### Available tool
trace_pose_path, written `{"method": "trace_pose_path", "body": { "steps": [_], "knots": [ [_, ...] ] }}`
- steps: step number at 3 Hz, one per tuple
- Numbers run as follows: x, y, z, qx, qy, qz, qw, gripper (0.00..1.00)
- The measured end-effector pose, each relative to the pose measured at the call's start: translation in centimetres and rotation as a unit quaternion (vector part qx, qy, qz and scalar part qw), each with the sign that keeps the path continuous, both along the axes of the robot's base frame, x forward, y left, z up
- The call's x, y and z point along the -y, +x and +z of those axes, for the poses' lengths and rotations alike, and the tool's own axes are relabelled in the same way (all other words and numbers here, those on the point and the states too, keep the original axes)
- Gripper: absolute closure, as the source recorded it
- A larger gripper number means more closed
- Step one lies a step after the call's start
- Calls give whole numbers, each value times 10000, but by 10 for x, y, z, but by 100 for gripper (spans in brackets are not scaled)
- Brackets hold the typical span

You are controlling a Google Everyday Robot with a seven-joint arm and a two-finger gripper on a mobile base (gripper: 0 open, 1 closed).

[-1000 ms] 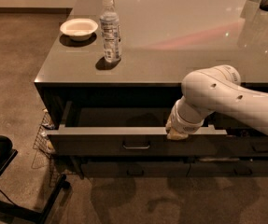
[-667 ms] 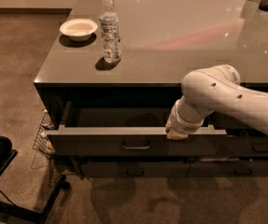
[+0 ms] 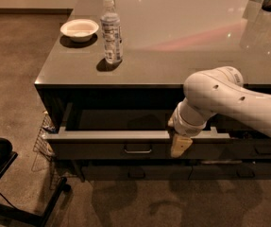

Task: Open top drawer

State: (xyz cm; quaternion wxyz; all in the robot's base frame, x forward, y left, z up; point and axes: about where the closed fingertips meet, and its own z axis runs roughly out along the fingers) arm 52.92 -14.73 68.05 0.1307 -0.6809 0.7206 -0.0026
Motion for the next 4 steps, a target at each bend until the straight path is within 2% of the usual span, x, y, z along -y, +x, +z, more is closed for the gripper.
{"method": "trace_pose_path", "body": {
  "steps": [1, 2, 3, 4],
  "knots": [
    [0, 0, 0, -3, -2, 2, 10000, 0],
    [0, 0, 0, -3, -2, 2, 10000, 0],
    [8, 6, 0, -20, -24, -132, 9999, 0],
    [14, -14, -27, -618, -118, -482, 9969, 26]
  ]
}}
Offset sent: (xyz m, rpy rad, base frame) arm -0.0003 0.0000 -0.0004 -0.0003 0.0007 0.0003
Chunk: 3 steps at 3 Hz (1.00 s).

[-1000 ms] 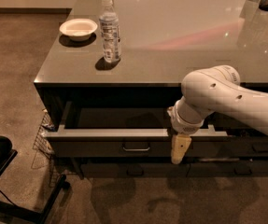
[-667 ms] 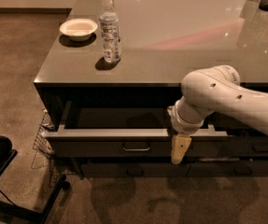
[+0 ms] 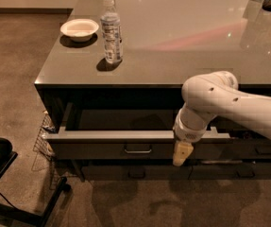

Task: Open top drawer

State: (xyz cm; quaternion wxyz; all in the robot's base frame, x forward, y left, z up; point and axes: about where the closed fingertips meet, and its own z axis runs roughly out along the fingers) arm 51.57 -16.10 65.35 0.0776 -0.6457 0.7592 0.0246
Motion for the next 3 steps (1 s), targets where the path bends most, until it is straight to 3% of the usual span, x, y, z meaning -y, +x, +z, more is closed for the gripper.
{"method": "trace_pose_path", "body": {
  "steps": [1, 2, 3],
  "knots": [
    [3, -40, -14, -554, -146, -335, 9978, 49],
    [0, -49, -15, -662, -197, -364, 9969, 80],
    [0, -49, -15, -662, -197, -364, 9969, 100]
  ]
}}
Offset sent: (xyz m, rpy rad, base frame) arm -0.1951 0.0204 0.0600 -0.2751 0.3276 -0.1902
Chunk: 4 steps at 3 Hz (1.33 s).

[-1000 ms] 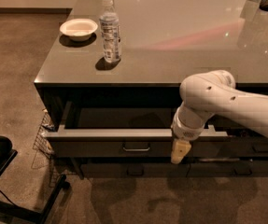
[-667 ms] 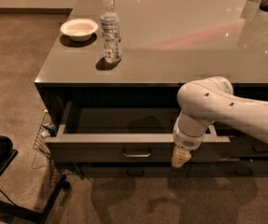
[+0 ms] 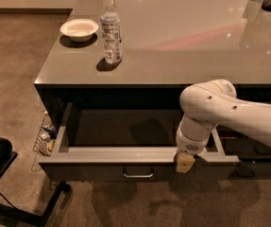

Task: Open top drawer

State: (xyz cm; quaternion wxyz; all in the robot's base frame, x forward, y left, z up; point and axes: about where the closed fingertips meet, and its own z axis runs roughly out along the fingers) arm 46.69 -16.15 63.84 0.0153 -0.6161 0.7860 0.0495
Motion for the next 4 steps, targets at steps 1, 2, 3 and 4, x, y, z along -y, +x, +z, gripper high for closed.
{"method": "trace_pose_path", "body": {
  "steps": [1, 2, 3, 4],
  "knots": [
    [-2, -21, 16, -144, -235, -104, 9996, 100],
    [-3, -24, 18, -167, -262, -111, 9995, 100],
    [-7, -42, 30, -309, -434, -156, 9985, 100],
    [-11, -64, 48, -456, -602, -198, 9970, 100]
  ]
}}
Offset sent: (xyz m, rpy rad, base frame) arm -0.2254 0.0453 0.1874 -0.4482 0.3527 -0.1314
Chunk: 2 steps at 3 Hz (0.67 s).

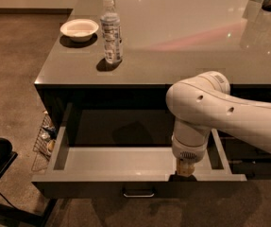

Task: Open top drawer

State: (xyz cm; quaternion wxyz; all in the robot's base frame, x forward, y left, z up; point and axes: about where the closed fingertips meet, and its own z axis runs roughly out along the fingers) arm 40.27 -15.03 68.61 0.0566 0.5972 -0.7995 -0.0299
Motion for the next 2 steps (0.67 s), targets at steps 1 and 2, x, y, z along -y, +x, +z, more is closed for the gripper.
{"method": "trace_pose_path", "body": {
  "steps": [1, 2],
  "knots": [
    [0, 0, 0, 0, 0, 0, 10000, 100],
    [8, 12, 14, 50, -149, 95, 9998, 100]
  ]
}}
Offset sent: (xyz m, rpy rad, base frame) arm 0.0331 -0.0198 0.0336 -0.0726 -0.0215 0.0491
